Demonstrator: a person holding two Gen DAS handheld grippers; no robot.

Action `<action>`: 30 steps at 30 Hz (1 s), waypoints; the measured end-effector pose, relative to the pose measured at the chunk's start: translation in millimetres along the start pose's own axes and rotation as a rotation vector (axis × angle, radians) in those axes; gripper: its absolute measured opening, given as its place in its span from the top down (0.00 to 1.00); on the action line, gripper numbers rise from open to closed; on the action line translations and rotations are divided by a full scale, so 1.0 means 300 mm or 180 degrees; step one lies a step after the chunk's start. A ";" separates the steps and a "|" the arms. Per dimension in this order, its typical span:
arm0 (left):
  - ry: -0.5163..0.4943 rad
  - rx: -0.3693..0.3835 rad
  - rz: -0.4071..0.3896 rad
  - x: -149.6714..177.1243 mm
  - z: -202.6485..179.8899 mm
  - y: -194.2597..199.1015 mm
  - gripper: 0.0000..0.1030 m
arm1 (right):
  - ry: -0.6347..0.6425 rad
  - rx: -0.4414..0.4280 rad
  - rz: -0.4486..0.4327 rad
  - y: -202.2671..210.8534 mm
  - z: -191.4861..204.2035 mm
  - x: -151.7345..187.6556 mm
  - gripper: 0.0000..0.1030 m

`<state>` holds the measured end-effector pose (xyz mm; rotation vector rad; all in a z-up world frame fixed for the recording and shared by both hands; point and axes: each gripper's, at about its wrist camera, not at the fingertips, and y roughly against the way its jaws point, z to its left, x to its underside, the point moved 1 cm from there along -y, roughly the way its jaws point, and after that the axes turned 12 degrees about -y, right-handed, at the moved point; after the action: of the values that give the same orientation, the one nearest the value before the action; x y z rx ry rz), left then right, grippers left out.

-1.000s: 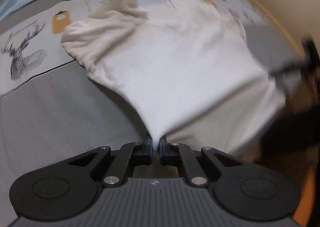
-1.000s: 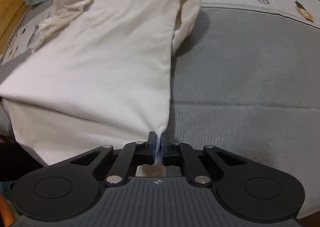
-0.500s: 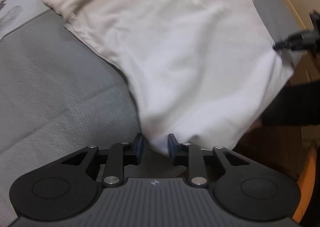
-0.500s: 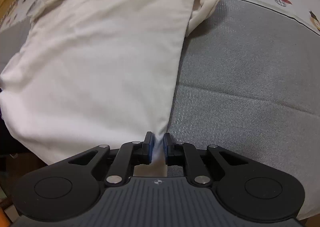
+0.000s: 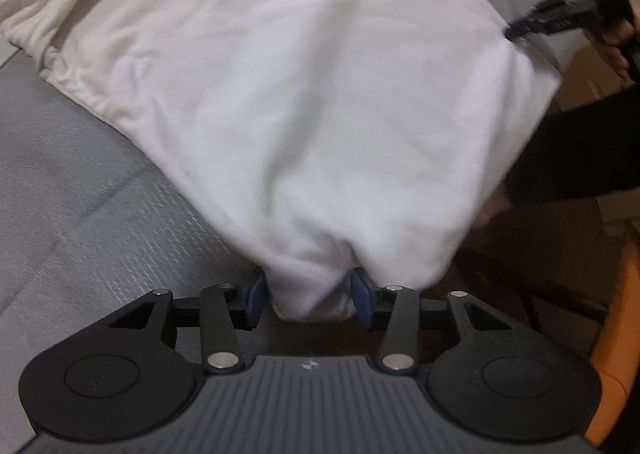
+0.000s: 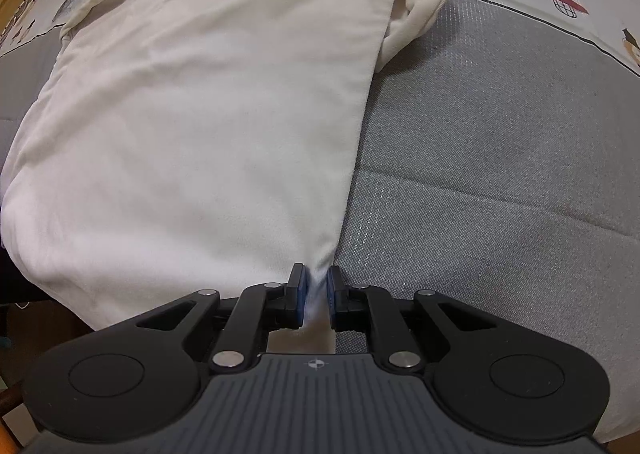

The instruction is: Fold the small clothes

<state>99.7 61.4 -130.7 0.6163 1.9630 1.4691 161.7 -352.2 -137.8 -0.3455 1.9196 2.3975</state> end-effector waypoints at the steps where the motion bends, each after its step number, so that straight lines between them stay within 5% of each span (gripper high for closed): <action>1: -0.0038 0.0022 0.0000 0.003 -0.003 0.002 0.53 | -0.0005 0.0001 0.0000 -0.001 0.000 -0.002 0.89; 4: -0.0106 0.0003 0.0038 0.016 -0.016 -0.016 0.60 | 0.0012 0.0007 0.0004 -0.006 0.005 -0.007 0.87; 8: -0.0302 -0.0223 0.0087 0.018 -0.033 -0.004 0.88 | 0.0068 0.0010 -0.0008 -0.007 0.015 -0.010 0.86; 12: -0.0681 -0.0517 0.0198 0.055 -0.066 0.068 0.90 | 0.0016 -0.0082 -0.0044 0.008 0.000 -0.013 0.88; 16: -0.0695 -0.0621 0.0229 0.070 -0.064 0.105 0.89 | 0.0029 -0.0084 -0.0044 0.010 -0.008 -0.011 0.88; 21: -0.0377 -0.0513 -0.0434 -0.002 -0.020 0.205 0.82 | -0.0080 -0.0172 -0.0252 0.037 -0.015 -0.031 0.88; 25: -0.0388 -0.0553 -0.0550 -0.099 -0.025 0.178 0.78 | -0.0010 -0.0001 -0.0194 0.005 -0.017 -0.044 0.88; 27: -0.0451 -0.0570 -0.0475 -0.131 -0.027 0.151 0.78 | -0.0107 -0.0009 -0.0368 0.024 -0.026 -0.069 0.88; 30: -0.0317 -0.0672 -0.0652 -0.164 -0.006 0.186 0.78 | -0.0517 -0.0088 -0.1000 0.104 -0.076 -0.129 0.88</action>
<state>133.8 42.3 -67.5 0.3763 1.7119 1.4635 197.0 -377.8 -104.5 -0.4057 1.6286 2.1778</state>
